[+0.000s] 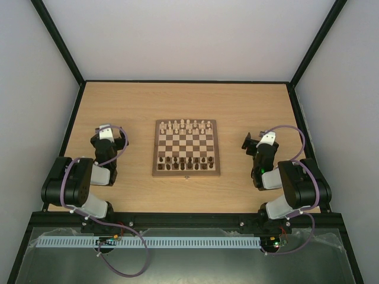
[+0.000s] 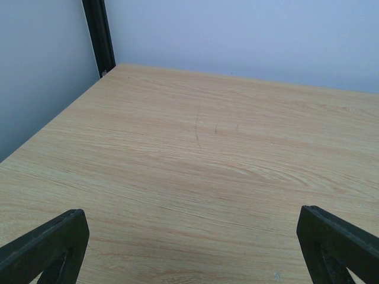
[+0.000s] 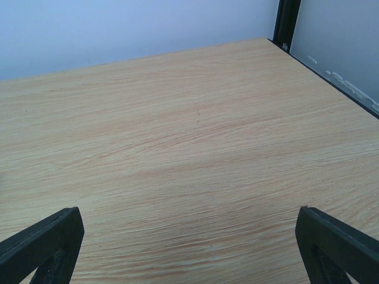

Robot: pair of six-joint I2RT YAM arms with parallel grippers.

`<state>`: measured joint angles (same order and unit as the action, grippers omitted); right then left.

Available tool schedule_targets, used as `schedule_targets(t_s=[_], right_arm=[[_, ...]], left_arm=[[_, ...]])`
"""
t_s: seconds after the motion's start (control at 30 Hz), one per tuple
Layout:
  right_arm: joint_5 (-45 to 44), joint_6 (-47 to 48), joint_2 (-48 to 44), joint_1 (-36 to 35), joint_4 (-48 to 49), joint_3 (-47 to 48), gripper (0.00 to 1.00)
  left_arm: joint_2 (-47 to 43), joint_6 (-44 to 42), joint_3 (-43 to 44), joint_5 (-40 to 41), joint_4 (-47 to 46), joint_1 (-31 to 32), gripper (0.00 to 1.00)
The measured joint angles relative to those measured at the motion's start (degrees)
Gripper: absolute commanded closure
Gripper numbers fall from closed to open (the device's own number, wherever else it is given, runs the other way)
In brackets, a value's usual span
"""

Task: Set up the chess pieces on the board
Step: Reset both arms

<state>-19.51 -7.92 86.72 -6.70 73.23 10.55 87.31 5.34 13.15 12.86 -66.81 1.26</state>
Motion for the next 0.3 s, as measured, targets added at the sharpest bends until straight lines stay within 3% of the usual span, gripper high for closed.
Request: schedule_targets(t_s=[0.3], right_arm=[[0.8, -0.1, 0.0, 0.4, -0.8, 0.5, 0.01]], left_arm=[[0.0, 0.0, 0.0, 0.0, 0.0, 0.0, 0.01]])
